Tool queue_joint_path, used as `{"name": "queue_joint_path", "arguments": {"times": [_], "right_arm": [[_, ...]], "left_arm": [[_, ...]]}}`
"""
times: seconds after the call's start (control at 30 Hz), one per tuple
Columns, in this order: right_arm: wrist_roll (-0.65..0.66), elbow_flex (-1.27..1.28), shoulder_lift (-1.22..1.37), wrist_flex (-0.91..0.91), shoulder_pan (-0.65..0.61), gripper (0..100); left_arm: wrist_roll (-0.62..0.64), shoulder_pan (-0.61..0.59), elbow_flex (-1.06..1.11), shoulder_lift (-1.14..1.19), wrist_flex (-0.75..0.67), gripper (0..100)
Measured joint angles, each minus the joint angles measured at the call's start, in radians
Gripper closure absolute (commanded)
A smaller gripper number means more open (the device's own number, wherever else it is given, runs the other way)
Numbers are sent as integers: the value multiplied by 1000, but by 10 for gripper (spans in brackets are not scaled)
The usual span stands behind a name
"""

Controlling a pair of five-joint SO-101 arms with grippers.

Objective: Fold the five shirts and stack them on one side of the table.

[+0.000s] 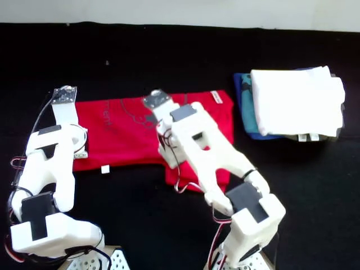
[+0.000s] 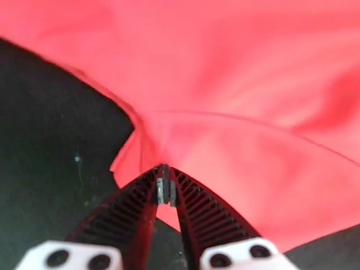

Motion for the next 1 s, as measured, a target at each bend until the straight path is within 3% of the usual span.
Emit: {"name": "queue_joint_path", "arguments": {"times": [0.1, 0.53, 0.87, 1.0], "right_arm": [[0, 6, -32, 17, -44, 790], [0, 97, -46, -18, -103, 791], [0, 216, -46, -226, 26, 982], [0, 216, -55, -238, 84, 988]], "left_arm": [[0, 0, 0, 0, 0, 992], [64, 0, 0, 0, 0, 992], [66, 0, 0, 0, 0, 992], [68, 0, 0, 0, 0, 992]]}}
